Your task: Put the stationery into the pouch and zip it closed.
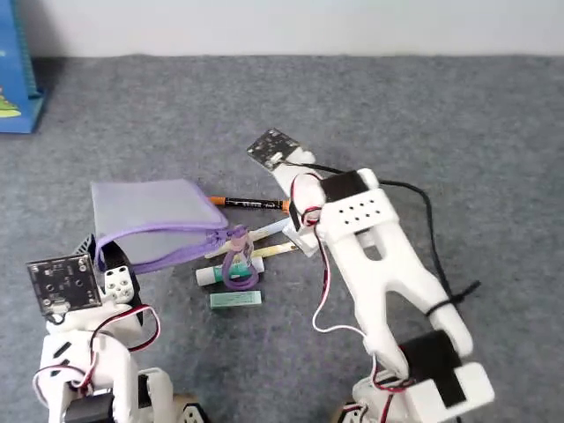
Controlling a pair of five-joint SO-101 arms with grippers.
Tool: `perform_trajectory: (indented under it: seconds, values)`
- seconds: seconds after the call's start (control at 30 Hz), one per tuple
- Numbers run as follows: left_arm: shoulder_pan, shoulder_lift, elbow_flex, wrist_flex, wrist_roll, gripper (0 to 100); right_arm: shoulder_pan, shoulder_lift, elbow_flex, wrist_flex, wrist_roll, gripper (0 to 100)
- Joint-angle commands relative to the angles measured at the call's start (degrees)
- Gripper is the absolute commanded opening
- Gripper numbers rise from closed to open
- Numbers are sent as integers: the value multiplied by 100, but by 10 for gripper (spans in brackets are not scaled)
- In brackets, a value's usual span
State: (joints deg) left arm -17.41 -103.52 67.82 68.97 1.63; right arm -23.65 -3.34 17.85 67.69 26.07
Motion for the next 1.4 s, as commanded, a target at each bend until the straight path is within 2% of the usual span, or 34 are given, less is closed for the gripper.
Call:
perform_trajectory:
  seconds: [0.0, 0.13, 0.43, 0.63, 0.77, 0.87, 0.97, 1.37]
  values:
    - [-44, -35, -330, 9, -79, 37, -198, 215, -352, -611, 211, 225]
    - [-44, -35, -242, 0, -79, 36, -295, 787, -756, -1103, 185, 224]
    - [-44, -44, -136, 0, -53, 34, -259, 2923, -2479, -1095, 167, 223]
    - [-44, -44, -110, 9, -53, 34, -66, 3829, -3077, -1095, 167, 197]
    - [-44, -44, -110, 18, -53, 34, 286, 4110, -3367, -1095, 176, 9]
    - [-44, -44, -101, 18, -53, 34, 637, 4127, -3385, -1015, 193, 39]
    - [-44, -44, -101, 18, -53, 34, 927, 4119, -3393, -629, 220, 7]
    - [-53, -44, -22, 9, -70, 35, 2624, 3477, -3393, 1086, 1495, 8]
